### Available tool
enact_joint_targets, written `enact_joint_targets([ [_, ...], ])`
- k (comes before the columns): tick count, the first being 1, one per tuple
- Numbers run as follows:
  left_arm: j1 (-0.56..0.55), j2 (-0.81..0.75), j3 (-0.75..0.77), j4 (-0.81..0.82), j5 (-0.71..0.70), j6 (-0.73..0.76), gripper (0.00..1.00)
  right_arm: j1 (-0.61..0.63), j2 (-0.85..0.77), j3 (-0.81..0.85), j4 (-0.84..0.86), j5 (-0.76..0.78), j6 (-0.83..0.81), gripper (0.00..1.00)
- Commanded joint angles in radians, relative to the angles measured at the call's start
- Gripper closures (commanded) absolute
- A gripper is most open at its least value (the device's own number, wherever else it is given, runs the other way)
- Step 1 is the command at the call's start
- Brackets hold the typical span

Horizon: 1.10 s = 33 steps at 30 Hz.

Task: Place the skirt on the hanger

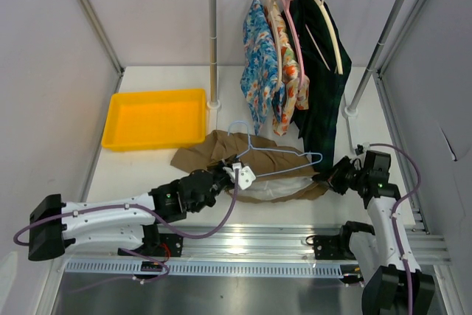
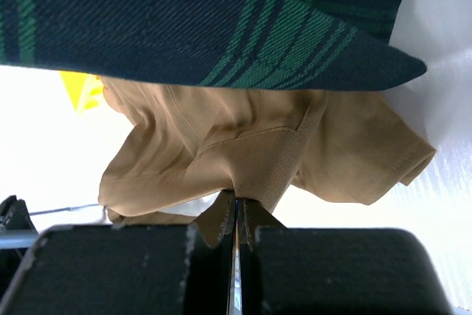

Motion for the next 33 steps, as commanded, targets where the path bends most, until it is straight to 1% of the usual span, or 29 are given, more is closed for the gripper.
enact_joint_targets([
  [1,-0.005,0.01,-0.021,0.117,-0.137,0.14,1.0,-0.042,0.022,0.006,0.048,-0.027,-0.055,1.0],
  [6,-0.006,0.012,-0.061,0.167,-0.126,0.21,1.0,-0.087,0.071,0.011,0.078,-0.083,-0.071,1.0],
  [11,-0.023,-0.014,-0.087,0.183,-0.117,0.238,1.0,-0.096,0.088,0.029,0.087,-0.08,-0.068,1.0],
  [17,-0.051,0.003,-0.106,0.19,-0.123,0.27,1.0,-0.098,0.1,0.032,0.141,-0.082,-0.02,1.0],
  [23,-0.088,0.081,-0.135,0.284,-0.206,0.387,1.0,-0.098,0.101,0.054,0.123,-0.061,-0.034,1.0],
  [26,-0.091,0.102,-0.133,0.298,-0.212,0.388,1.0,-0.098,0.105,0.057,0.123,-0.056,-0.04,1.0],
  [30,-0.091,0.108,-0.13,0.292,-0.209,0.368,1.0,-0.096,0.104,0.088,0.061,-0.001,-0.08,1.0],
  [31,-0.091,0.108,-0.133,0.284,-0.201,0.364,1.0,-0.093,0.096,0.097,0.049,0.042,-0.086,0.98],
  [32,-0.091,0.111,-0.132,0.278,-0.2,0.359,1.0,-0.09,0.088,0.115,0.02,0.065,-0.091,0.83],
  [33,-0.091,0.115,-0.13,0.275,-0.201,0.358,1.0,-0.086,0.065,0.126,0.002,0.093,-0.097,0.74],
])
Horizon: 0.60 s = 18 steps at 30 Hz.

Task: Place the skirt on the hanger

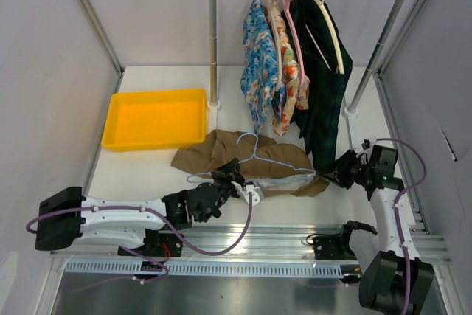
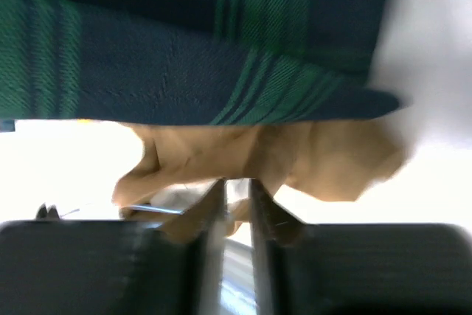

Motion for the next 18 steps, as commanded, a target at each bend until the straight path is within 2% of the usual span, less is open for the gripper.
enact_joint_targets([
  [1,0.002,0.008,-0.007,-0.011,-0.065,0.033,1.0,0.011,-0.05,0.09,-0.039,0.193,-0.048,0.66],
  [2,0.0,0.012,-0.004,-0.011,-0.064,0.031,1.0,0.02,-0.063,0.101,-0.066,0.221,-0.048,0.55],
  [5,0.002,0.019,-0.006,-0.011,-0.064,0.031,1.0,0.06,-0.125,0.141,-0.101,0.315,-0.026,0.42],
  [7,0.0,0.027,-0.004,-0.011,-0.062,0.027,1.0,0.086,-0.149,0.171,-0.114,0.339,-0.014,0.42],
  [10,0.002,0.03,0.0,-0.01,-0.056,0.014,1.0,0.118,-0.216,0.181,-0.047,0.261,0.007,0.39],
  [13,0.005,0.036,0.009,-0.032,-0.041,-0.01,1.0,0.233,-0.232,0.178,0.099,0.158,0.017,0.36],
  [14,0.005,0.038,0.012,-0.043,-0.036,-0.024,1.0,0.335,-0.223,0.179,0.145,0.187,0.012,0.36],
  [17,0.008,0.033,0.031,-0.082,-0.015,-0.068,1.0,0.495,-0.192,0.188,0.22,0.253,-0.026,0.36],
  [18,0.011,0.025,0.031,-0.112,0.002,-0.082,1.0,0.605,-0.189,0.19,0.243,0.28,-0.035,0.36],
])
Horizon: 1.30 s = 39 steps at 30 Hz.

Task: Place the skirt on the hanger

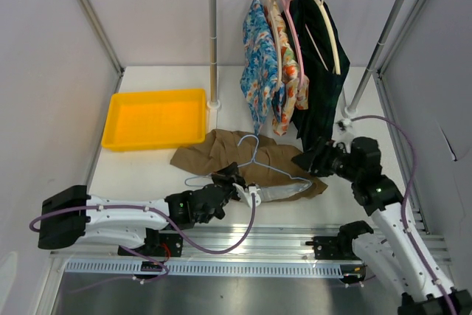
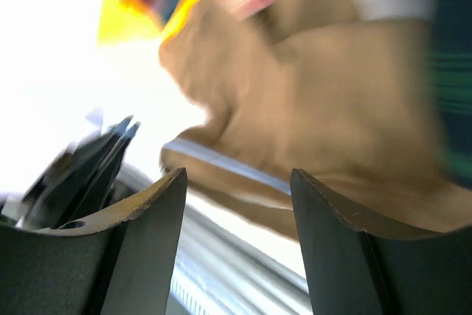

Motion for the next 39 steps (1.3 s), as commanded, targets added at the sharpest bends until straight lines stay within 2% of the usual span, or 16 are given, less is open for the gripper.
enact_joint_targets([
  [1,0.012,-0.013,0.039,-0.055,0.03,-0.066,1.0,0.204,0.025,0.049,0.157,0.097,-0.048,0.34],
  [6,0.02,-0.048,0.054,-0.106,0.079,-0.138,1.0,0.496,0.163,0.103,0.194,0.277,-0.195,0.35],
  [10,0.037,-0.062,0.066,-0.13,0.101,-0.163,1.0,0.594,0.282,0.133,0.208,0.386,-0.265,0.37],
  [16,0.055,-0.081,0.085,-0.159,0.14,-0.204,1.0,0.611,0.354,0.132,0.252,0.408,-0.315,0.37],
  [22,0.07,-0.085,0.106,-0.181,0.176,-0.238,1.0,0.619,0.401,0.124,0.286,0.417,-0.345,0.45],
  [26,0.083,-0.099,0.12,-0.199,0.202,-0.261,1.0,0.628,0.396,0.108,0.307,0.425,-0.373,0.45],
  [27,0.086,-0.102,0.121,-0.205,0.212,-0.264,1.0,0.627,0.398,0.104,0.31,0.421,-0.373,0.47],
  [31,0.095,-0.099,0.14,-0.245,0.223,-0.294,1.0,0.628,0.393,0.089,0.332,0.435,-0.364,0.89],
  [33,0.098,-0.099,0.155,-0.267,0.231,-0.311,1.0,0.628,0.388,0.084,0.335,0.451,-0.365,0.93],
  [34,0.102,-0.096,0.164,-0.284,0.234,-0.33,1.0,0.628,0.387,0.081,0.343,0.454,-0.367,0.99],
  [39,0.121,-0.081,0.216,-0.354,0.24,-0.384,0.96,0.628,0.368,0.051,0.381,0.472,-0.381,1.0],
])
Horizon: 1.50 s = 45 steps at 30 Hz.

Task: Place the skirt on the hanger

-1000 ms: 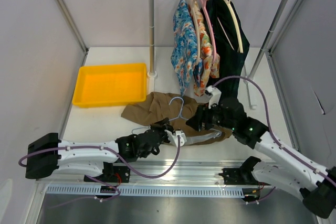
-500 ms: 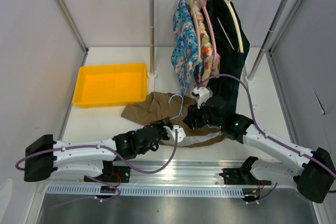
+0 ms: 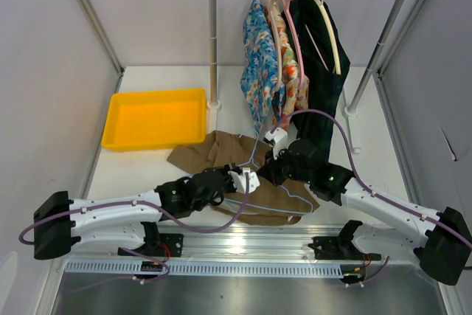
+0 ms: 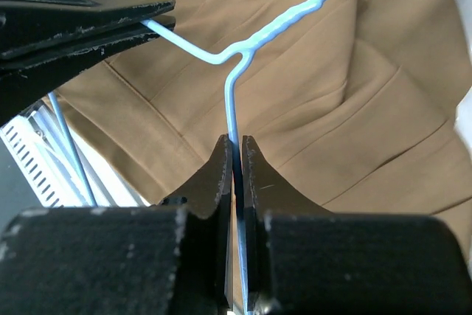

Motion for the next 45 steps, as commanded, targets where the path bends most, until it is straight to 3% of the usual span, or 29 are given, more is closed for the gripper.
enact_joint_targets([
  [1,0.008,-0.005,0.092,0.01,0.012,-0.115,0.94,-0.019,-0.029,-0.026,0.118,0.134,0.022,1.0],
  [2,0.011,-0.005,0.105,-0.015,0.013,-0.123,0.9,-0.019,-0.037,-0.035,0.126,0.169,0.02,1.0],
  [4,0.018,-0.007,0.128,-0.035,0.016,-0.15,0.72,-0.019,-0.054,-0.06,0.141,0.182,0.016,1.0],
  [8,0.07,-0.004,0.177,-0.134,0.097,-0.202,0.52,-0.019,-0.072,-0.092,0.183,0.188,0.013,1.0],
  [13,0.178,0.001,0.272,-0.216,0.264,-0.313,0.44,-0.01,-0.077,-0.115,0.21,0.194,0.005,1.0],
  [20,0.478,0.125,0.415,-0.357,0.813,-0.503,0.41,0.018,-0.109,-0.125,0.232,0.182,-0.012,1.0],
  [24,0.555,0.226,0.476,-0.365,1.083,-0.584,0.41,0.07,-0.114,-0.132,0.247,0.189,-0.021,1.0],
  [28,0.578,0.334,0.507,-0.339,1.257,-0.646,0.41,0.11,-0.094,-0.125,0.252,0.232,-0.036,1.0],
  [31,0.583,0.368,0.502,-0.296,1.317,-0.713,0.41,0.117,-0.092,-0.122,0.255,0.24,-0.038,1.0],
  [36,0.603,0.378,0.412,-0.084,1.412,-0.837,0.41,0.124,-0.089,-0.106,0.247,0.244,-0.046,1.0],
  [45,0.603,0.414,0.338,0.082,1.42,-0.945,0.42,0.136,-0.089,-0.097,0.236,0.257,-0.052,1.0],
])
